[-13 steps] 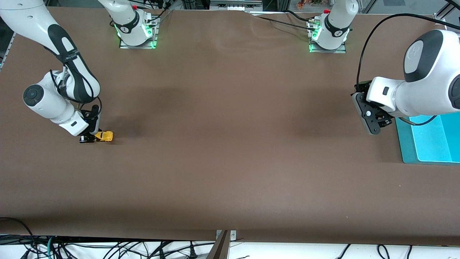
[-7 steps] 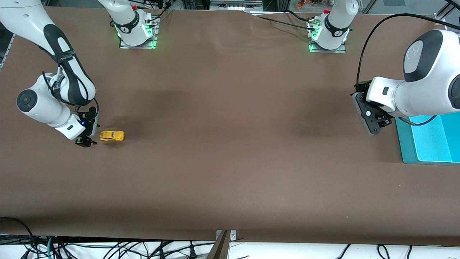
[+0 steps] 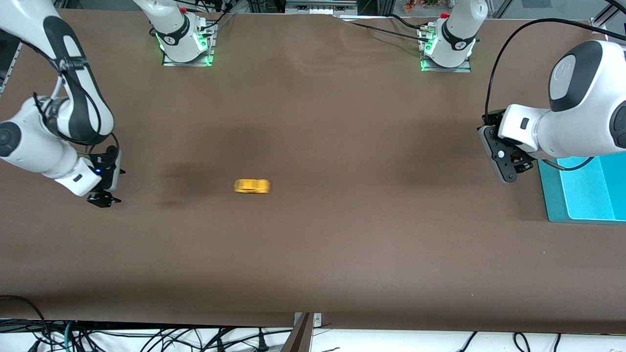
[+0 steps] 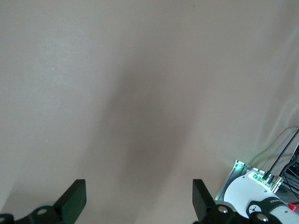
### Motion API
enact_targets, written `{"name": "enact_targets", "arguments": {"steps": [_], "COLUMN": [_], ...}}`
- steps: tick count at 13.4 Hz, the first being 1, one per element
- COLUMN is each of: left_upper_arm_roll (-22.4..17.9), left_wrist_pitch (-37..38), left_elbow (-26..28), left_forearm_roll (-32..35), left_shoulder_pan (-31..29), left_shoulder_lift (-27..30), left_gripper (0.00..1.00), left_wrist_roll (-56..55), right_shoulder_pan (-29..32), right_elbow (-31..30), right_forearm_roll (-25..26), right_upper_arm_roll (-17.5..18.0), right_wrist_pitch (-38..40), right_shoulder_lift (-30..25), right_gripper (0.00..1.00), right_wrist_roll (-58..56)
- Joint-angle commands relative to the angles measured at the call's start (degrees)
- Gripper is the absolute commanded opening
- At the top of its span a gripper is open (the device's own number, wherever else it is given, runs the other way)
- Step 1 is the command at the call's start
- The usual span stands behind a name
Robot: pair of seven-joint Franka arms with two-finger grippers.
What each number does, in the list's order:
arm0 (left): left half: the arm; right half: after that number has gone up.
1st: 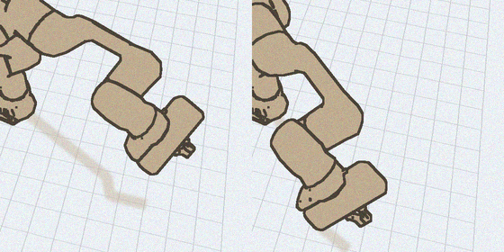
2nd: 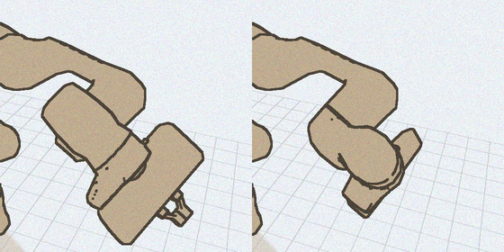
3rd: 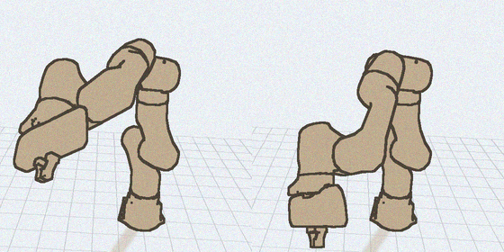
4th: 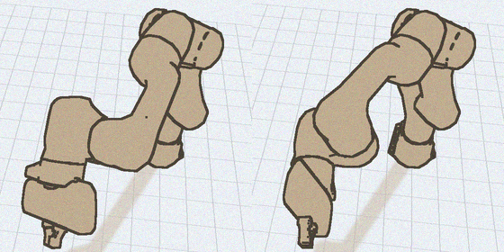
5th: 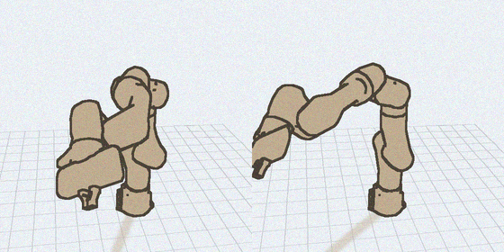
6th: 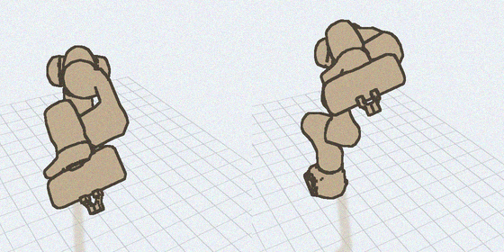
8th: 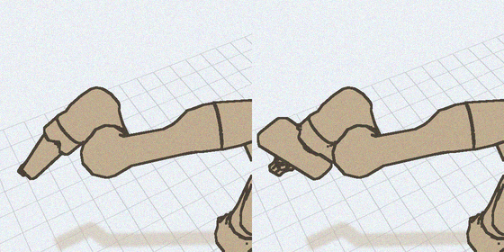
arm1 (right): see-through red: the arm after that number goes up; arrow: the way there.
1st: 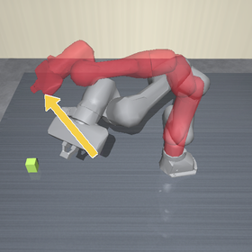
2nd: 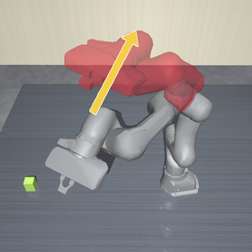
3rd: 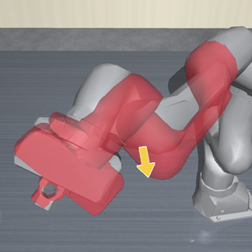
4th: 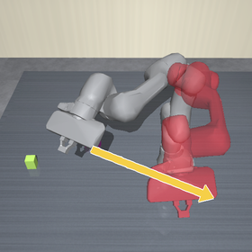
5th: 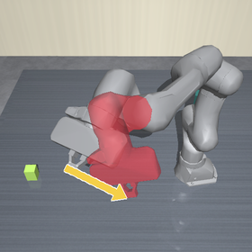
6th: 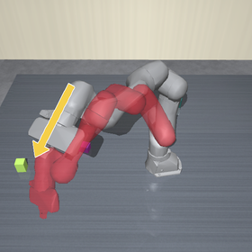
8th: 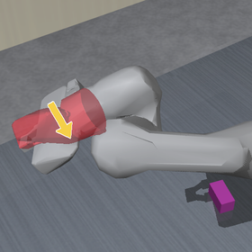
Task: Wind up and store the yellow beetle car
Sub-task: 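Release the car to roll toward the tray while the left gripper lowers, then lower the left gripper over the car beside the teal tray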
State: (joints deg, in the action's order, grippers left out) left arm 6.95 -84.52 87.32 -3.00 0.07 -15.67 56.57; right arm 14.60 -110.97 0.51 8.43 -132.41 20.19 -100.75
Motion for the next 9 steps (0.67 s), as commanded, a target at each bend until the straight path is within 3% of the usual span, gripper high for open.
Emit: {"name": "enact_targets", "arguments": {"steps": [1,5,9], "left_upper_arm_roll": [0.1,-0.1,-0.3], "left_wrist_pitch": [-0.9,-5.7,-5.7], "left_elbow": [2.2,7.1,8.2], "left_forearm_roll": [0.4,0.4,1.0], "left_shoulder_pan": [0.0,-0.3,-0.4], "left_shoulder_lift": [0.6,1.1,1.2], "left_gripper": [1.0,1.0,1.0], "left_wrist_roll": [1.8,11.0,11.6], "right_shoulder_pan": [0.1,-0.2,-1.6], "right_elbow": [1.4,3.7,4.7], "right_forearm_roll": [-0.1,-0.2,-0.2], "right_upper_arm_roll": [0.8,0.9,0.9], "right_wrist_pitch": [4.9,11.9,15.9], "right_shoulder_lift": [-5.1,-10.1,-14.6], "right_gripper": [1.0,1.0,1.0], "right_wrist_roll": [2.6,13.5,29.9]}}
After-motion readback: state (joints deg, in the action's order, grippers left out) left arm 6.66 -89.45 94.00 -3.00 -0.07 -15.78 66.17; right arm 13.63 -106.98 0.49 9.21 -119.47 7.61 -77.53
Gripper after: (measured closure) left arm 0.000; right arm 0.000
